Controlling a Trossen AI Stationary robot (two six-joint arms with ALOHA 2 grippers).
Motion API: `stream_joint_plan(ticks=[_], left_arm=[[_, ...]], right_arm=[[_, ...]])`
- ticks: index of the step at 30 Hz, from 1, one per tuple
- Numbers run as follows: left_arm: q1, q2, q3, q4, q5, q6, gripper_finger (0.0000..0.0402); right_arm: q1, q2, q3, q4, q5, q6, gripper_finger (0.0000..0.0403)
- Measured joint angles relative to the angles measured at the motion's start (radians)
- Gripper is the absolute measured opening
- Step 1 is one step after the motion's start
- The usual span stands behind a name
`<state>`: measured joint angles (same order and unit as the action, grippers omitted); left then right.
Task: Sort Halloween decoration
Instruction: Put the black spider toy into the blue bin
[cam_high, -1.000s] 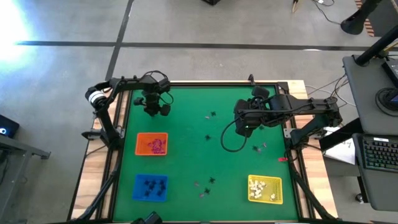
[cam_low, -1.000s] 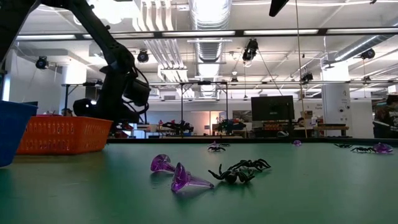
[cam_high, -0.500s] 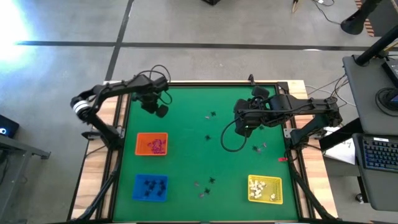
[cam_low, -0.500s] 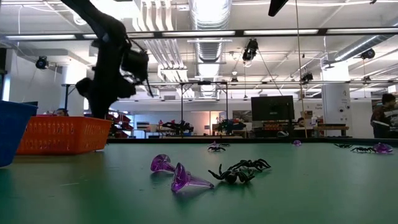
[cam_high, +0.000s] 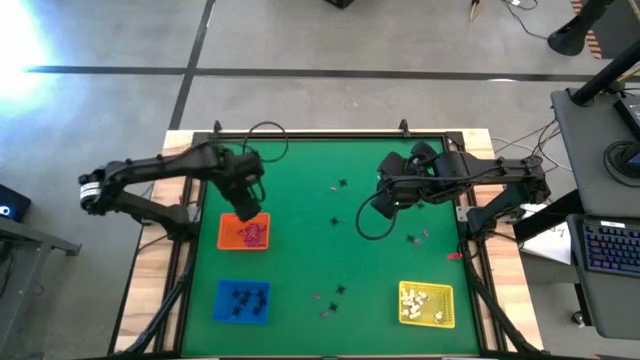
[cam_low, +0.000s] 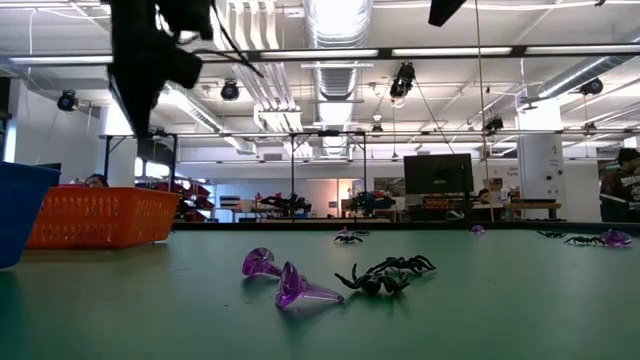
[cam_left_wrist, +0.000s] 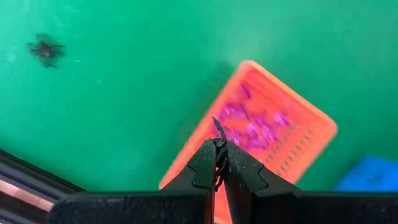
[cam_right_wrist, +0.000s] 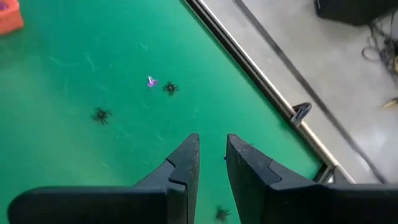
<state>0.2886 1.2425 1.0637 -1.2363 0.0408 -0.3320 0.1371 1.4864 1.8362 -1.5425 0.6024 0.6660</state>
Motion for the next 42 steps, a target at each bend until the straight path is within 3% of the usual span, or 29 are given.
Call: stream_joint_plan(ticks=[7,12,17,29,37,42], left_arm=[[-0.252,-0.101,0.0,-0.022,0.081,-0.093,0.0],[-0.472,-0.113,0.0,-0.022,0.055,-0.116,0.0],[-0.616,-0.099,0.0,0.007,0.036,-0.165,0.0],[-0.765,-0.007,-0.022,0.148,0.028,-0.12,0.0],[-0.881,0.031,-0.113,0.247,0.032,-0.096,0.0],[-0.903,0.03,-0.197,0.408,0.128,-0.119,0.0]], right_arm=[[0.0,0.0,0.0,0.01,0.0,0.173,0.007],[0.0,0.001,0.0,0.037,-0.001,0.307,0.007],[0.0,0.003,-0.004,0.058,-0.001,0.372,0.007],[0.001,0.038,-0.01,0.137,-0.011,0.428,0.007],[0.001,0.1,-0.01,0.138,-0.074,0.435,0.007],[0.001,0.122,-0.01,0.139,-0.082,0.436,0.007]])
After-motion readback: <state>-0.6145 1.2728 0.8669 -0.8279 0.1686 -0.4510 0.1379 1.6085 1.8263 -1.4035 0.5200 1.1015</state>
